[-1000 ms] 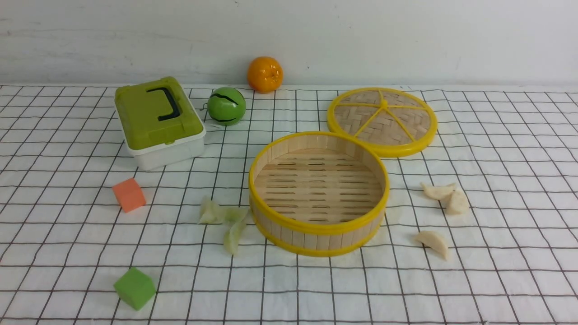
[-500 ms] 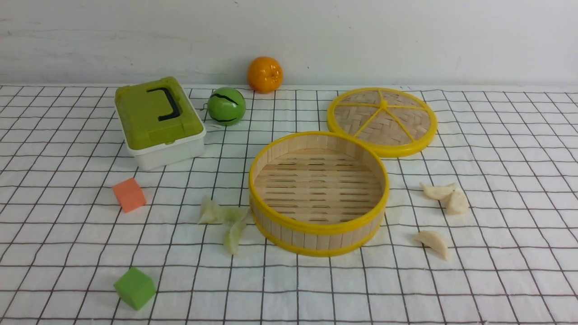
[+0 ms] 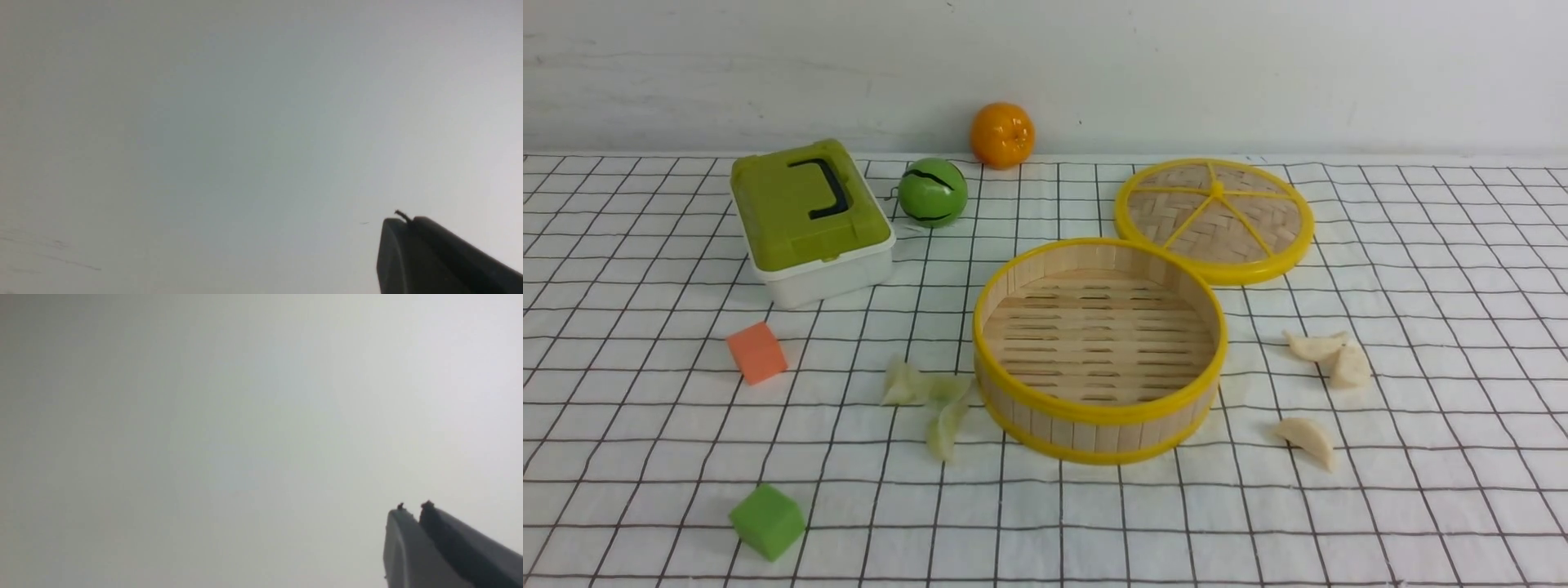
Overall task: Put the dumplings into the steamer on the table with the white tablecloth.
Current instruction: 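Reach for and grasp a dumpling on the table with the left gripper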
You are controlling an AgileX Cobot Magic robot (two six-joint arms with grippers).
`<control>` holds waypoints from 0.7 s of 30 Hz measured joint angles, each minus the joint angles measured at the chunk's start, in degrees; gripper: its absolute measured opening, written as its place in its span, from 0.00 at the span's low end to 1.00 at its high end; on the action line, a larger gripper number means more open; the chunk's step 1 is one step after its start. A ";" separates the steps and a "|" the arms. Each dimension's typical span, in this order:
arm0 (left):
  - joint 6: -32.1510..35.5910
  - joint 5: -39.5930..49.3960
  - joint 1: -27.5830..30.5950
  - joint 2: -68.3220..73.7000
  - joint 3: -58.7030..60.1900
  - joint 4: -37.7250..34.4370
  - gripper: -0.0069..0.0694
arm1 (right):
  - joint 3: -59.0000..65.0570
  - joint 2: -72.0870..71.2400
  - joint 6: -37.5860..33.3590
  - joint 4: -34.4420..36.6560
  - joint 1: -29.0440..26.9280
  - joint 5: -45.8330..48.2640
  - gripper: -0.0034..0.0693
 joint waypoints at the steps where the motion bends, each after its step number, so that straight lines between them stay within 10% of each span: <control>1: 0.81 2.76 0.00 2.93 -3.28 0.05 0.07 | -1.88 2.04 -1.89 -1.22 0.00 2.94 0.04; 11: -0.22 22.78 0.00 35.43 -11.03 -7.19 0.07 | -4.86 20.17 -8.81 -8.19 0.00 31.68 0.02; 21: 22.10 53.01 0.00 67.15 -25.78 -33.37 0.07 | -4.86 30.09 -26.66 16.11 0.07 45.64 0.02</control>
